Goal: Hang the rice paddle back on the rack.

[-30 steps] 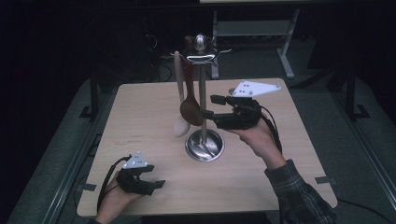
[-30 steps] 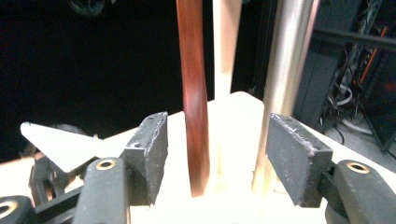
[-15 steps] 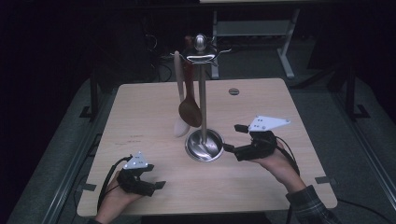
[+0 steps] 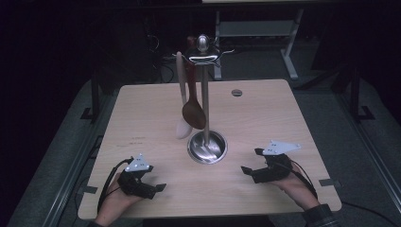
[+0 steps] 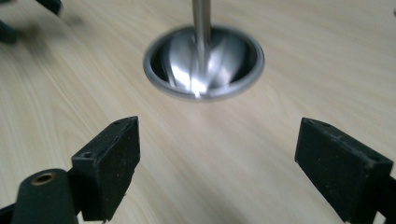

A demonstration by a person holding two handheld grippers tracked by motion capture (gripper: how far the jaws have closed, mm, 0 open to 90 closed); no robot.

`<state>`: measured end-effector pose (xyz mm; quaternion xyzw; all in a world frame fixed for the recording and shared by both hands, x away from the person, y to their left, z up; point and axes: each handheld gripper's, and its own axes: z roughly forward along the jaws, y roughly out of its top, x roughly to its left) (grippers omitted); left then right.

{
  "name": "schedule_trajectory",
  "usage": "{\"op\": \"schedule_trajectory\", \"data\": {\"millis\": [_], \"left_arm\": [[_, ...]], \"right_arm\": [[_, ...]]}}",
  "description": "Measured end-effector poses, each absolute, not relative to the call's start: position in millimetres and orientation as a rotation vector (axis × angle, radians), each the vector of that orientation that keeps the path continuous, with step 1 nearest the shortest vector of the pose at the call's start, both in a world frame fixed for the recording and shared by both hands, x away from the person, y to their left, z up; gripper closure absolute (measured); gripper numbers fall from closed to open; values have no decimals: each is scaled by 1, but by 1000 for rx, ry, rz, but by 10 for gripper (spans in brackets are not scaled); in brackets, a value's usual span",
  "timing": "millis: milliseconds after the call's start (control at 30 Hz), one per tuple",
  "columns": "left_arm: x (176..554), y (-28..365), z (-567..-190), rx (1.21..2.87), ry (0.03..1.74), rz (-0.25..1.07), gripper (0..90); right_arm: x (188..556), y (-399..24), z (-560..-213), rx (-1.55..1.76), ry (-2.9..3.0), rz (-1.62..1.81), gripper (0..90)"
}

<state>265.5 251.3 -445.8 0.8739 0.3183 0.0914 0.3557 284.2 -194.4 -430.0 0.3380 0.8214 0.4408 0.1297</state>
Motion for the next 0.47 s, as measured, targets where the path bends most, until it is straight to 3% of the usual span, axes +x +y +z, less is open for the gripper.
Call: {"op": "schedule_trajectory", "data": {"millis": [467], "left_arm": [[266, 249, -450, 2287, 807, 257, 139]], "right_arm": [[280, -206, -449, 1005, 2411, 1192, 128]]}}
